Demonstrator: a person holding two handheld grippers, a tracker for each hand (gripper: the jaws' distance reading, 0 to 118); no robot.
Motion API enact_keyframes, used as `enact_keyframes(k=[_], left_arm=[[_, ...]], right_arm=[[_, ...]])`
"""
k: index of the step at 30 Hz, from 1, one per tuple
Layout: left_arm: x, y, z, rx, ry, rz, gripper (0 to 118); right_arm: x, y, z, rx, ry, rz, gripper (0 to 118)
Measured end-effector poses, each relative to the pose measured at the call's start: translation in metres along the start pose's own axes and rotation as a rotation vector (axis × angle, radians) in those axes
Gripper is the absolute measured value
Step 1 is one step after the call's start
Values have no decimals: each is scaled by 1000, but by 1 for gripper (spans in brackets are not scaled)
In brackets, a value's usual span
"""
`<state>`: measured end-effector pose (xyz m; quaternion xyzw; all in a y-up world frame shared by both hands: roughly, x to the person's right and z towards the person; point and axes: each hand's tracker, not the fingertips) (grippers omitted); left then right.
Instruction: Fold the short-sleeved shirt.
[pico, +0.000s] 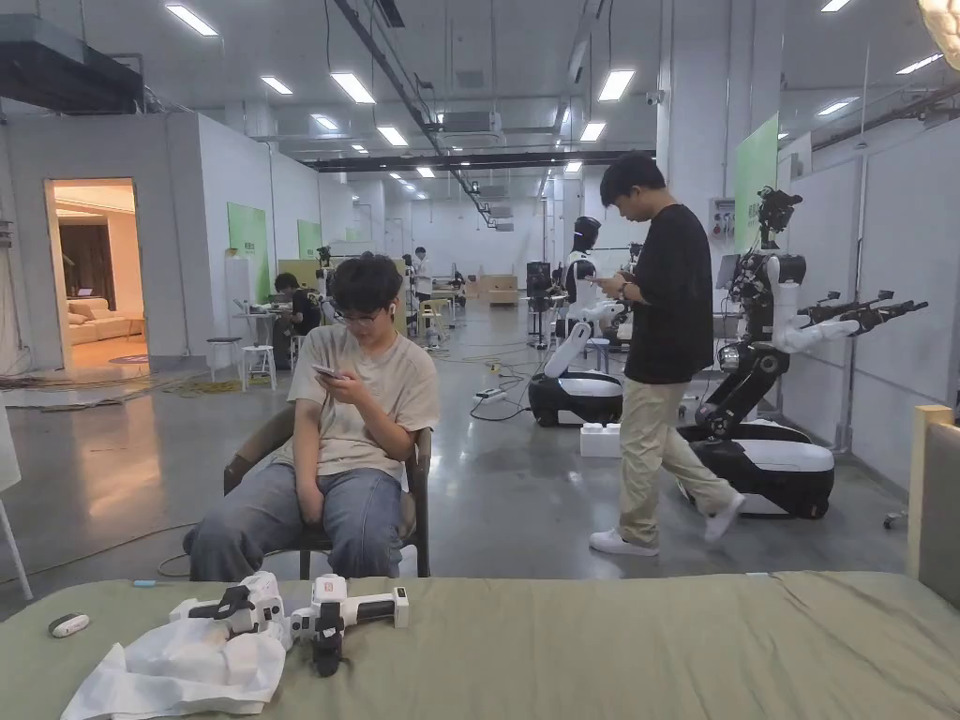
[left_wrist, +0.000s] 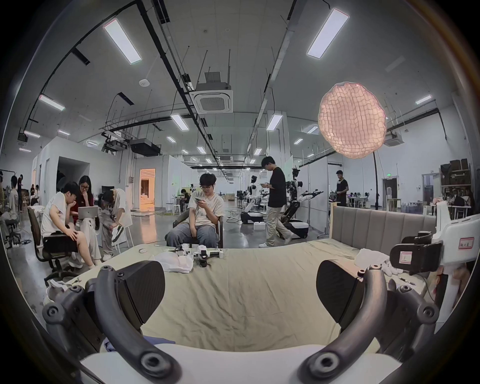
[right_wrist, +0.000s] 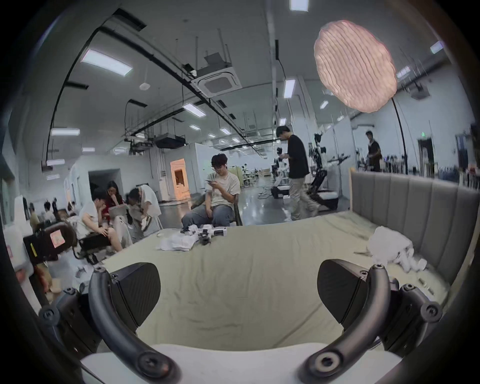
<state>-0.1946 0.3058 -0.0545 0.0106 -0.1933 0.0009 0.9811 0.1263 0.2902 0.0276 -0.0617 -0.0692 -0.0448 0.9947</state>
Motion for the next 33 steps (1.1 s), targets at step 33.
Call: enact_keyframes(k=[33], left_arm=[[-3,2,0,0,0,35,116]], right_arm=[[-11,-2,-2,54,16,58,118]])
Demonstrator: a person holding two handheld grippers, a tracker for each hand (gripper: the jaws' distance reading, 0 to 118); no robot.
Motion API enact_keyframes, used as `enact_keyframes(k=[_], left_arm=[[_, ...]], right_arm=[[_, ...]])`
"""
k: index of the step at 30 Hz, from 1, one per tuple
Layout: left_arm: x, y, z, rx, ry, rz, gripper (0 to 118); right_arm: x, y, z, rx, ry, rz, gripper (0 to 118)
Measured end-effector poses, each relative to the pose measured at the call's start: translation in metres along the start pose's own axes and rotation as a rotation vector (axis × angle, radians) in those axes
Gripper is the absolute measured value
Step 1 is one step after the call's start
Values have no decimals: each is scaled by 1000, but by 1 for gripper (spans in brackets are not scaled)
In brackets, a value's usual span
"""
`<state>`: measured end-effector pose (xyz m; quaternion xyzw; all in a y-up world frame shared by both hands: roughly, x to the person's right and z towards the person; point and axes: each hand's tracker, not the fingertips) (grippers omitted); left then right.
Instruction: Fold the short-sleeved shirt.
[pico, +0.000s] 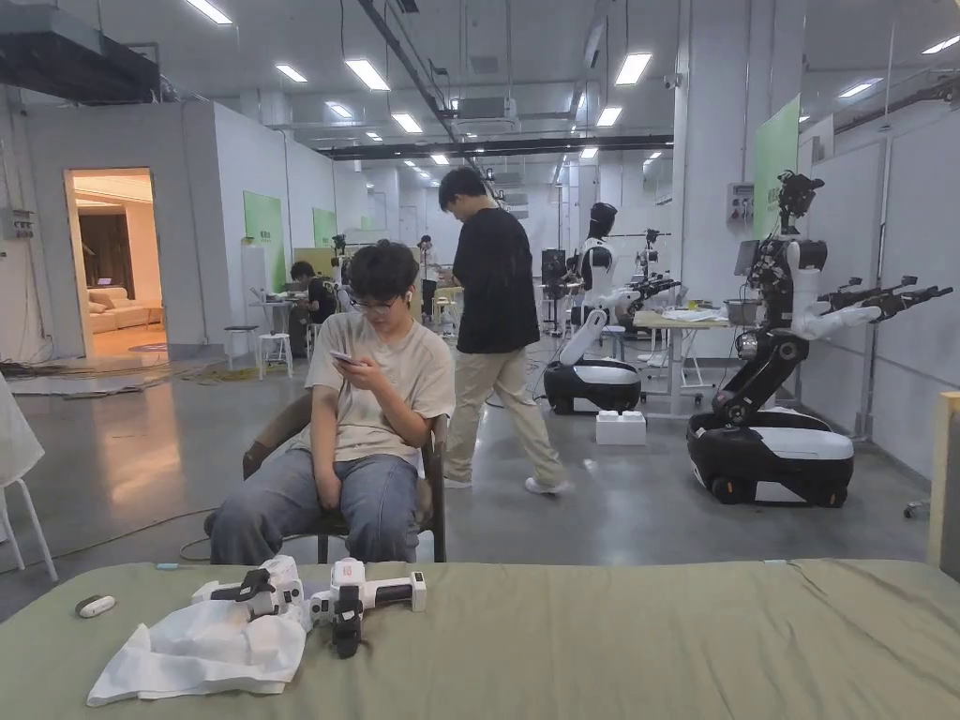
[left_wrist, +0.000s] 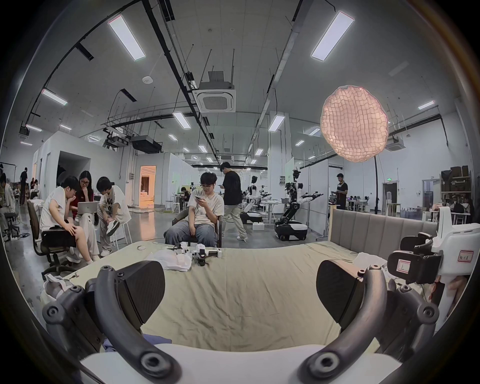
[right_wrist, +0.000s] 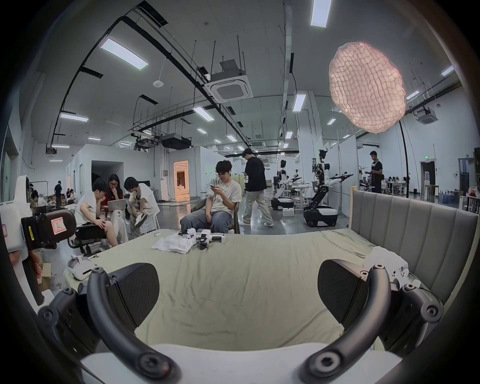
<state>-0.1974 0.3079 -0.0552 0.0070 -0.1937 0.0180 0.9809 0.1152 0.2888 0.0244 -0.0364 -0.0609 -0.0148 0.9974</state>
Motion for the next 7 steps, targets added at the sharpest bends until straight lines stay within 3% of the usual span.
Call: enact_keyframes(k=[7], left_arm=[[-3,1,1,0,13,13,116]], right_arm=[[3,0,-2,4,-32,-17,118]])
